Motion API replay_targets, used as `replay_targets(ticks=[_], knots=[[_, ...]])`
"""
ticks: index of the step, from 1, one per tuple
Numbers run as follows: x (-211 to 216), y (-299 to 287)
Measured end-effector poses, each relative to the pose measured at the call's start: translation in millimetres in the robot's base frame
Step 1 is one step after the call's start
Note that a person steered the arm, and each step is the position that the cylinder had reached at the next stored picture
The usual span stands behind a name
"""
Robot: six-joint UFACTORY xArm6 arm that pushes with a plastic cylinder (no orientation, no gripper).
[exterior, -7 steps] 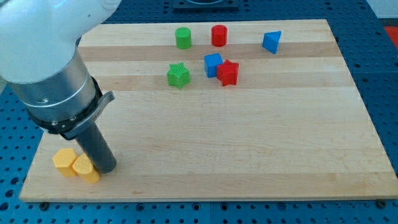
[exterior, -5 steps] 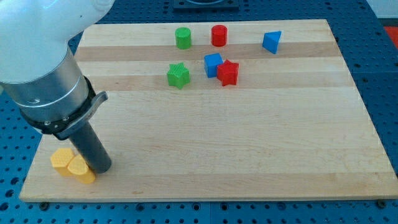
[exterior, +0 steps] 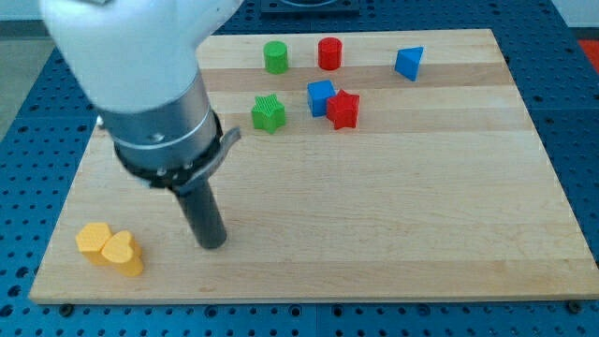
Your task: Move the blue triangle down a bit
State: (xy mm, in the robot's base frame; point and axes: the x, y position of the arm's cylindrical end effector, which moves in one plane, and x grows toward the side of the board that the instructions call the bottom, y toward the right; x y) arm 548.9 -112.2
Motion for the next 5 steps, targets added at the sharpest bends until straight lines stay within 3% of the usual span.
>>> replay_targets(ticks=[1,2,3,5], knots=[[-29,11],[-18,59],[-26,149],[-82,229]])
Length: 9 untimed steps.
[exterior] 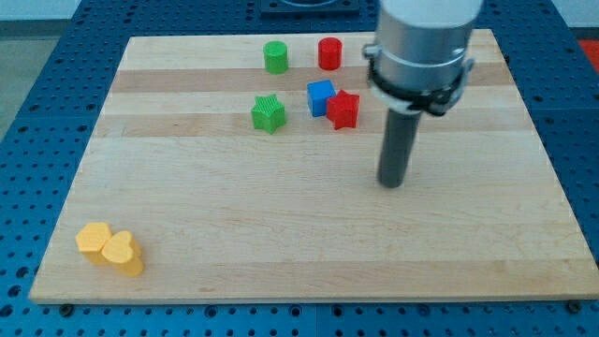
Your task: Move the blue triangle down a bit
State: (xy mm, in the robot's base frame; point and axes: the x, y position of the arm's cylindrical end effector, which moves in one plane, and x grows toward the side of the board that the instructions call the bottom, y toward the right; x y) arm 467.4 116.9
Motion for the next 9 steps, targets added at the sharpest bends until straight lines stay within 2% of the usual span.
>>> replay_targets(ticks=[1,2,3,4,5,7,9], knots=[[-74,61],[-89,89],[-159,127],[-197,118],[-228,71],[-229,46],[-188,46]])
